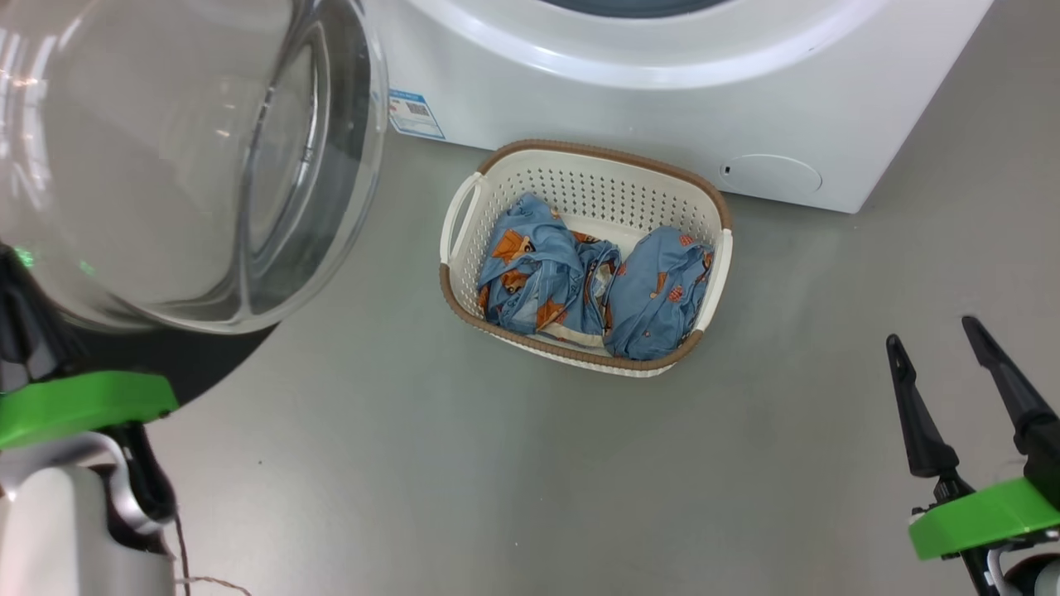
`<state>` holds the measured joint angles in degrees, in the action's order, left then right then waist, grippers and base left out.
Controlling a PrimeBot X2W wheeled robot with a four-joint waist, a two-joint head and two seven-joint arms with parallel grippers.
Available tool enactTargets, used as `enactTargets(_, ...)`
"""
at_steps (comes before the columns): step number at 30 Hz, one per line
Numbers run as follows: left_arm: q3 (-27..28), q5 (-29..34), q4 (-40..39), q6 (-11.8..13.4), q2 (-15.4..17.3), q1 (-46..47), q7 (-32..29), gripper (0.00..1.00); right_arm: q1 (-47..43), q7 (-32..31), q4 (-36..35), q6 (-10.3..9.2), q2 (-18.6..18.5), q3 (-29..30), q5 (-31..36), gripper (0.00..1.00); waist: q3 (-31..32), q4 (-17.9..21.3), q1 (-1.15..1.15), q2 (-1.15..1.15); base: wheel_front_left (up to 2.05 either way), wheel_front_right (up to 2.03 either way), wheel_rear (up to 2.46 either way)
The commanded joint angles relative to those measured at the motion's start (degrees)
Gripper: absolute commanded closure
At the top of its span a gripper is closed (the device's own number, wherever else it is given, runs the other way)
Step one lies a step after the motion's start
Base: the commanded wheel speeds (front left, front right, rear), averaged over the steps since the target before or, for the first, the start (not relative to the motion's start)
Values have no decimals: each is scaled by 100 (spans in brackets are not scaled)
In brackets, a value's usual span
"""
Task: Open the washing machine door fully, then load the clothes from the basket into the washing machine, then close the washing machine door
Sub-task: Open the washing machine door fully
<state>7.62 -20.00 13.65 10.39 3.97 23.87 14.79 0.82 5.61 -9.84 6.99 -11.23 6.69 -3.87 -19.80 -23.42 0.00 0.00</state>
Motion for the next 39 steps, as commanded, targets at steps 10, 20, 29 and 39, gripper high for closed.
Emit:
enactTargets(10,1155,385,797,-513,349,715,20,100,242,-26,-137,50,-144,-156,-87,0,-85,19,0,0,0,0,0)
enactTargets(20,1659,779,1356,-757,372,1055,20,100,302,-13,-86,50,-123,-224,-85,0,-73,93,0,0,0,0,0)
enactTargets(29,1895,1092,815,-941,71,590,20,100,284,71,23,50,-41,-203,-102,0,44,138,0,0,0,0,0)
enactTargets(39,1357,1226,-580,-1138,-103,-629,20,100,151,198,219,50,167,-173,-75,0,422,243,0,0,0,0,0)
